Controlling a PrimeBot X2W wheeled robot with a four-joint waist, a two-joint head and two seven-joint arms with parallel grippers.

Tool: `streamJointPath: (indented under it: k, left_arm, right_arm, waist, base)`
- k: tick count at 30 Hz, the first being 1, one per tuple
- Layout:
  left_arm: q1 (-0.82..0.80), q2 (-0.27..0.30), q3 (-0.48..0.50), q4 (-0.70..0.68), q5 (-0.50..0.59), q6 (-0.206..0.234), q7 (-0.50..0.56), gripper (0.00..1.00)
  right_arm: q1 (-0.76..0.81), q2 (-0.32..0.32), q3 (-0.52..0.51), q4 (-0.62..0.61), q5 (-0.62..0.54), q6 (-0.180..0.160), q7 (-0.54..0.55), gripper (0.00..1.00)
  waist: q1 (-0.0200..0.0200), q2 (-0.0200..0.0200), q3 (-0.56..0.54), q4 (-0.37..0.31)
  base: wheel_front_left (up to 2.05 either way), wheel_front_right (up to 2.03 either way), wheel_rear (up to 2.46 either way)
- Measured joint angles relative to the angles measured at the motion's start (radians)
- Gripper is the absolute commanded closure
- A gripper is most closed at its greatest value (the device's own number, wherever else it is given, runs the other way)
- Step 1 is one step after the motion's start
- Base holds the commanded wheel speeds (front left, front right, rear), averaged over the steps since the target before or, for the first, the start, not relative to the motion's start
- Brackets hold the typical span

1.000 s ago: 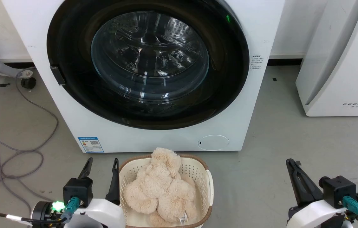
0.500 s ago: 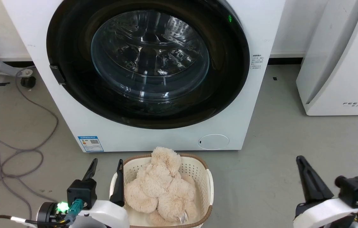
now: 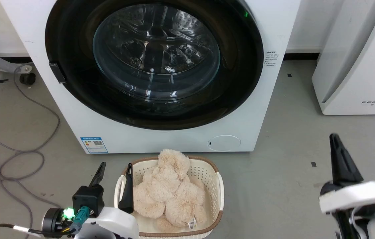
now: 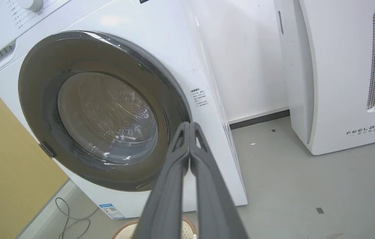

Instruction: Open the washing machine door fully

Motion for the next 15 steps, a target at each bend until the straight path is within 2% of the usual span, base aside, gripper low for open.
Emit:
streamJointPath:
  k: [6,15]
  left_arm:
    - [-0.020,0.000,-0.004,0.005,0.000,0.004,-0.012,0.00]
    - [-0.047,0.000,-0.012,0.006,0.000,0.004,-0.030,0.00]
  right_arm:
    - [-0.105,0.000,-0.013,0.055,0.114,0.000,0.003,1.00]
    - [-0.294,-0.010,-0.074,0.193,0.303,0.000,0.086,1.00]
  waist:
    - [0.0000,0.0000,0.018,-0.004]
    - [0.0000,0.0000,0.053,0.003]
  base:
    - [0.00,0.00,0.00]
    - [0.00,0.00,0.00]
